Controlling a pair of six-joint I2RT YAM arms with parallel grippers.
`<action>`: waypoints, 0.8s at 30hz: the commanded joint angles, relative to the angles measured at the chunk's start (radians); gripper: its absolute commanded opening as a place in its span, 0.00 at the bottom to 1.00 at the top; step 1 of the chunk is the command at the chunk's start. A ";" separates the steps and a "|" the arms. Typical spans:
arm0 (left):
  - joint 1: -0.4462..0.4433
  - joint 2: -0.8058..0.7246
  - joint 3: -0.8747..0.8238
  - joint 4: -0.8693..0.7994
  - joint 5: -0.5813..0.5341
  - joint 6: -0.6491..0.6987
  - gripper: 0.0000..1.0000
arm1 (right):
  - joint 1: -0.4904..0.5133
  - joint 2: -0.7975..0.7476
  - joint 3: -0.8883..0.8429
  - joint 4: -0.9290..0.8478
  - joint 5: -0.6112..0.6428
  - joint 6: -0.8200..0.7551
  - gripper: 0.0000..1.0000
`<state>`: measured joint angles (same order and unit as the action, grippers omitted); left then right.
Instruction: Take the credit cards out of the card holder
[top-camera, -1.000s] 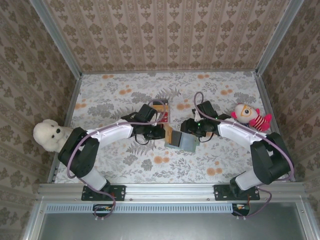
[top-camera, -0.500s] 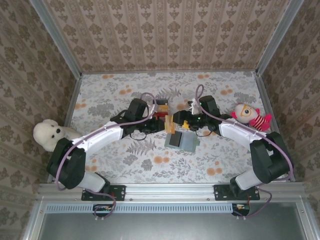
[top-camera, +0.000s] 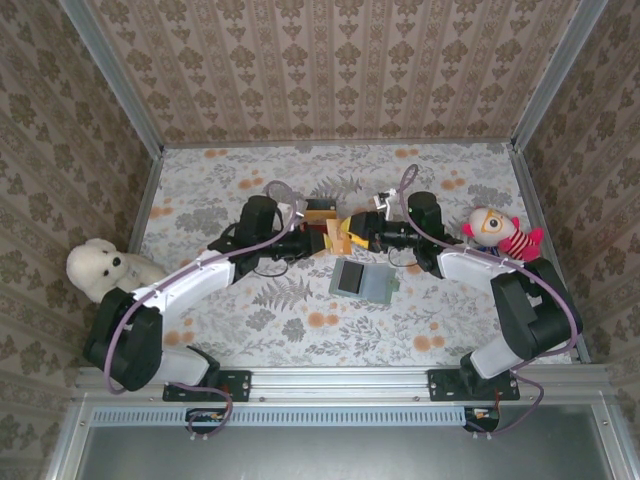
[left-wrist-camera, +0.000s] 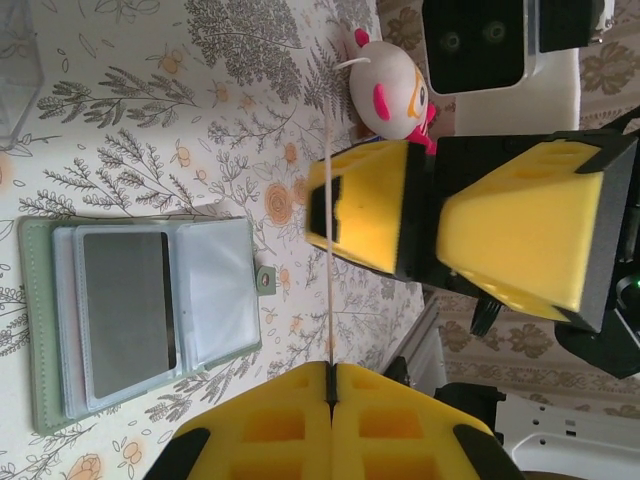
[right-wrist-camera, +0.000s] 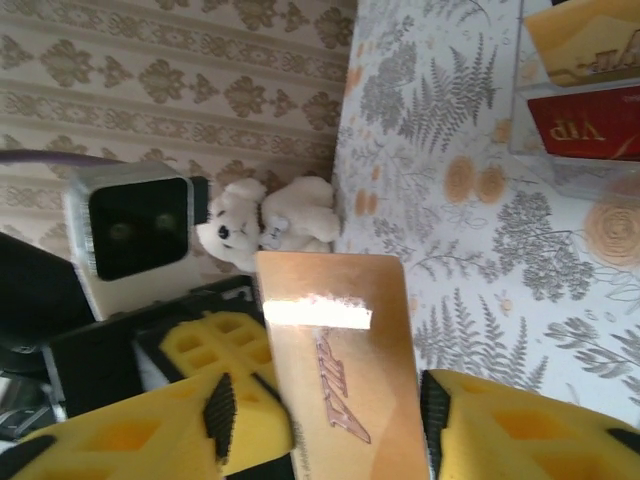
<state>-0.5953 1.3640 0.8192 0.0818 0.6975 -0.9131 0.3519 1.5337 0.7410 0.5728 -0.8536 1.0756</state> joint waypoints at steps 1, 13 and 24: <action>0.010 -0.031 -0.015 0.090 0.054 -0.044 0.00 | -0.003 -0.014 -0.014 0.135 -0.047 0.070 0.46; 0.011 -0.049 -0.031 0.196 0.081 -0.097 0.00 | -0.002 -0.017 -0.010 0.166 -0.062 0.103 0.20; 0.002 -0.026 -0.056 0.327 0.023 -0.235 0.29 | 0.005 -0.044 -0.026 0.234 0.003 0.187 0.00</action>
<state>-0.5842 1.3293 0.7700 0.3046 0.7349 -1.0973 0.3424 1.5173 0.7326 0.7387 -0.8642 1.2140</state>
